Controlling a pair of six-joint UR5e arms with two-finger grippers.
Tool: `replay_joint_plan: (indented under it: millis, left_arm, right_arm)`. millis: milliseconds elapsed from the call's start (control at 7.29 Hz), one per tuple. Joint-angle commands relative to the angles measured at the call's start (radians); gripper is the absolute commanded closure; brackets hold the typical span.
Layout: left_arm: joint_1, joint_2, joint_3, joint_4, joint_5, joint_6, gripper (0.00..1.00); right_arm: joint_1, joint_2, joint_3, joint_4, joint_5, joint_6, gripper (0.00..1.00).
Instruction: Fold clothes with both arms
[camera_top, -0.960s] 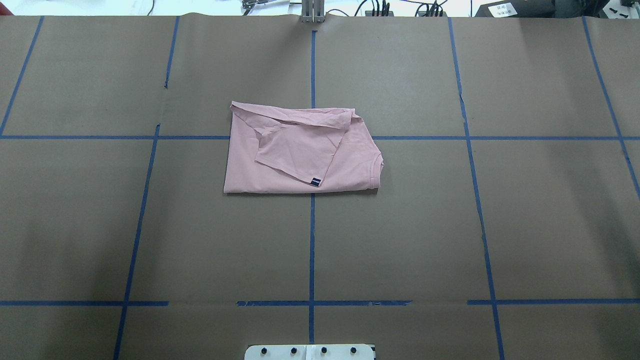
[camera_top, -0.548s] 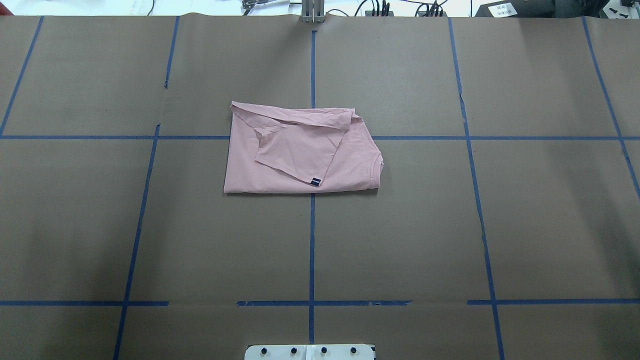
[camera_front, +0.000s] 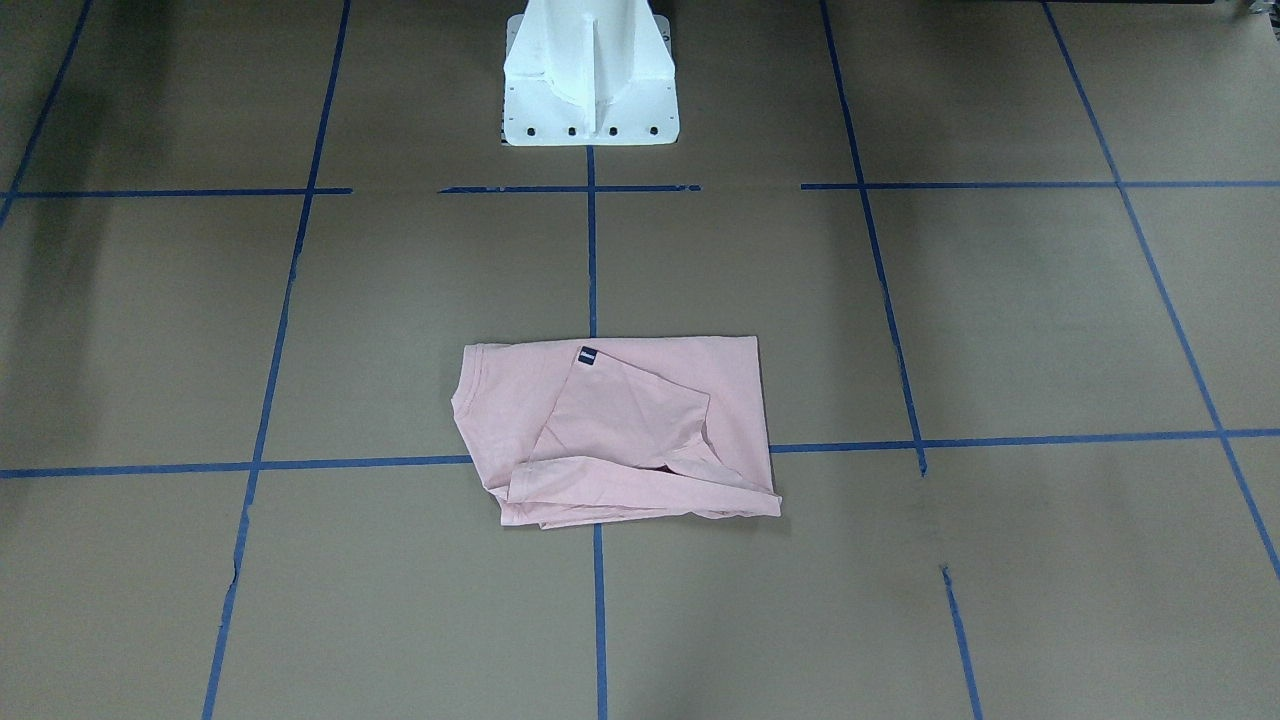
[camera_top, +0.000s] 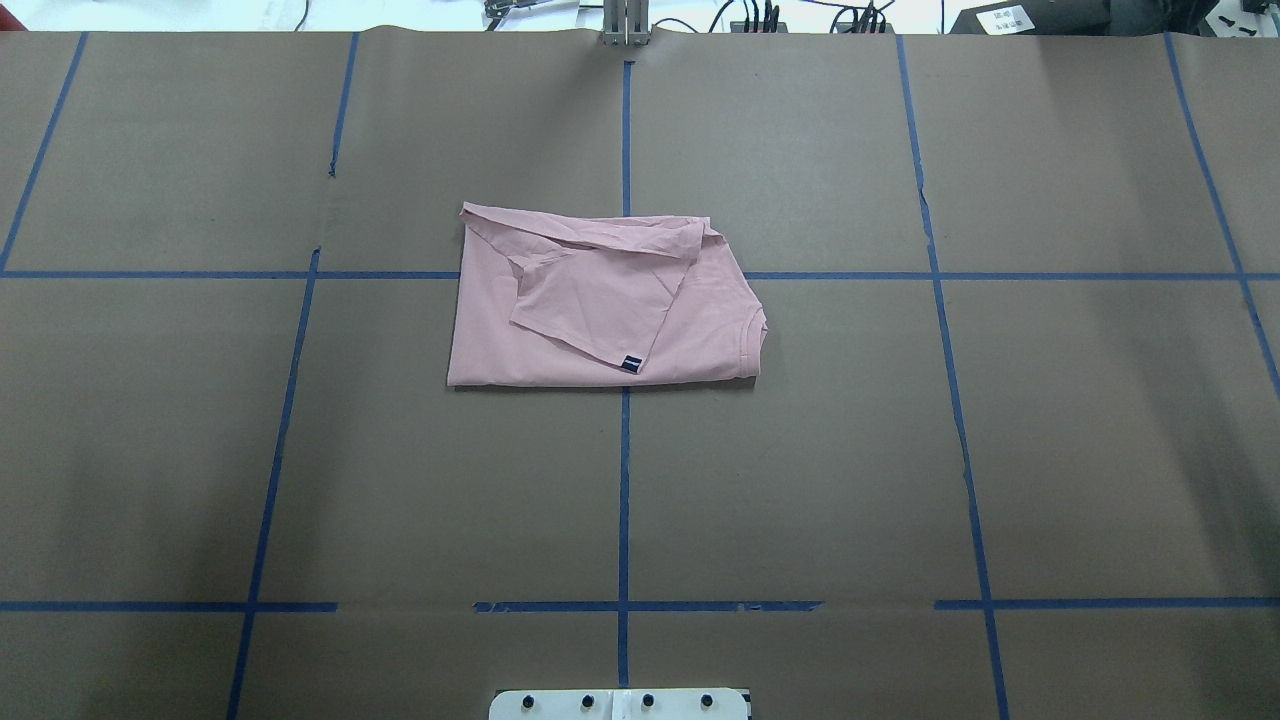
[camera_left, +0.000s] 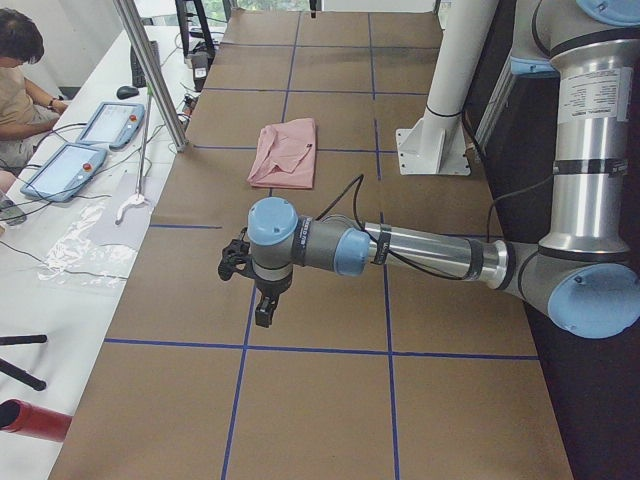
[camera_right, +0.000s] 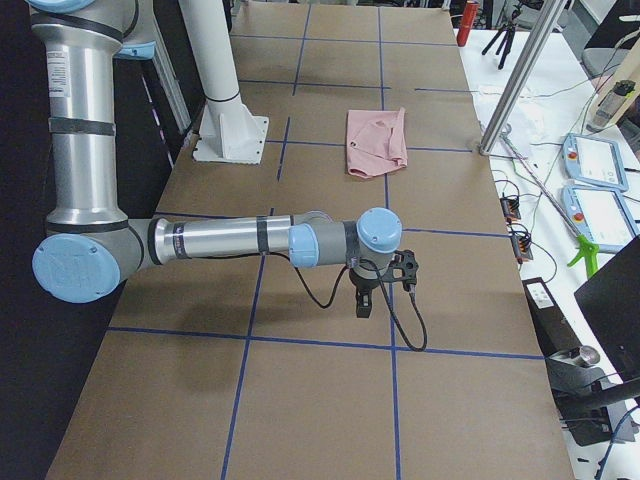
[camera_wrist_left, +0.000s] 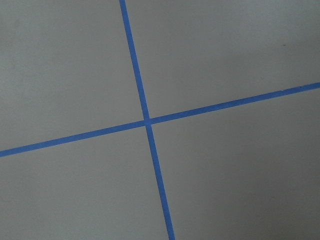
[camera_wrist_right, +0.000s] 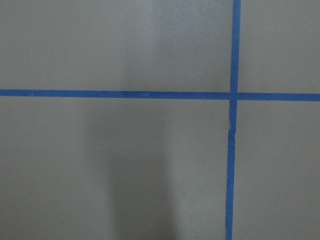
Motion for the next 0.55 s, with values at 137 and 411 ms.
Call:
replay_joint_plan:
  millis: [137,411]
  left_arm:
    - [0.000,0.002,0.004,0.000,-0.057,-0.002,0.00]
    - [0.000,0.000,0.004,0.002,-0.057,-0.003,0.00]
  right_arm:
    - [0.001,0.002,0.000,0.002,0.006,0.000,0.00]
    - [0.001,0.007,0.000,0.002,0.006,-0.002,0.00]
